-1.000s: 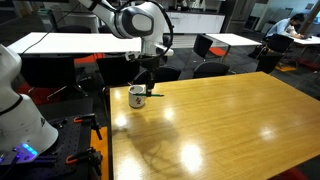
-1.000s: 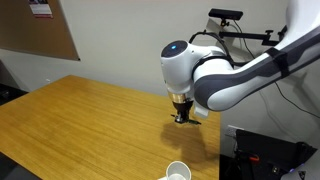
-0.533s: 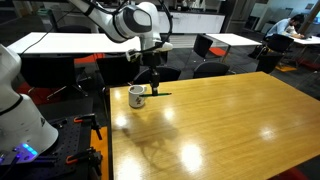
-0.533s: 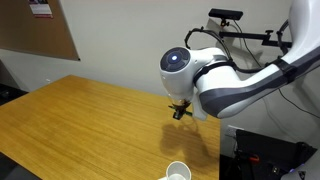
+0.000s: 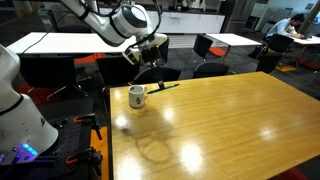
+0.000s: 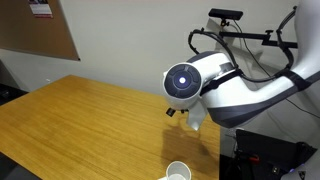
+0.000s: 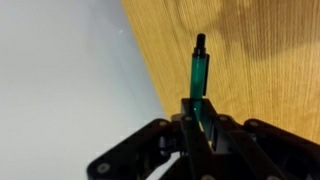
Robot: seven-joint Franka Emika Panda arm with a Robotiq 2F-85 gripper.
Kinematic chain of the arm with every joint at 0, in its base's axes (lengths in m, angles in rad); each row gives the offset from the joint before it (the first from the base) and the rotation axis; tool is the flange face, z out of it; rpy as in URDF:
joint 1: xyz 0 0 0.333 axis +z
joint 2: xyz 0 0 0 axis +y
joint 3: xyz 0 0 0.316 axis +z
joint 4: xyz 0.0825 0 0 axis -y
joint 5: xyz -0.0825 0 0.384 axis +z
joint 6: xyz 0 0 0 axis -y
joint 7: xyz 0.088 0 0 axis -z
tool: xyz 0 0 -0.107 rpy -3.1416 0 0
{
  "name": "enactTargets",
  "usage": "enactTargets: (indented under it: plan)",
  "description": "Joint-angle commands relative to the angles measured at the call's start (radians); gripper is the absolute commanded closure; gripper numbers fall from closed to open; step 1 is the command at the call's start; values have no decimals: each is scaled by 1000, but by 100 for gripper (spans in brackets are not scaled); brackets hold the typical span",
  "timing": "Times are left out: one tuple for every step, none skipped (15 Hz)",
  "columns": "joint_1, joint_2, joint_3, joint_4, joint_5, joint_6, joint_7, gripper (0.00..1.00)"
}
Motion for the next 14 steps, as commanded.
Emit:
enactTargets:
  plan:
    - [16,-33,19,-32,-102,-37,175,97]
    - [20,-33,24,-35,-129,-46,226,97]
    - [24,-32,28,-38,-152,-56,271,97]
    - [30,-30,32,-40,-177,-68,323,97]
    - [35,-29,37,-42,-196,-80,367,97]
    - [41,-26,43,-43,-212,-97,417,97]
    - [46,-23,48,-44,-217,-112,462,97]
    - [50,-22,53,-46,-217,-122,513,97]
    - [55,-21,57,-48,-214,-132,556,97]
    - [60,-20,60,-51,-207,-136,592,97]
    - [64,-20,64,-53,-206,-140,626,97]
    - [68,-19,68,-56,-204,-144,657,97]
    - [72,-17,72,-59,-202,-146,687,97]
    - [76,-16,76,-61,-202,-148,715,97]
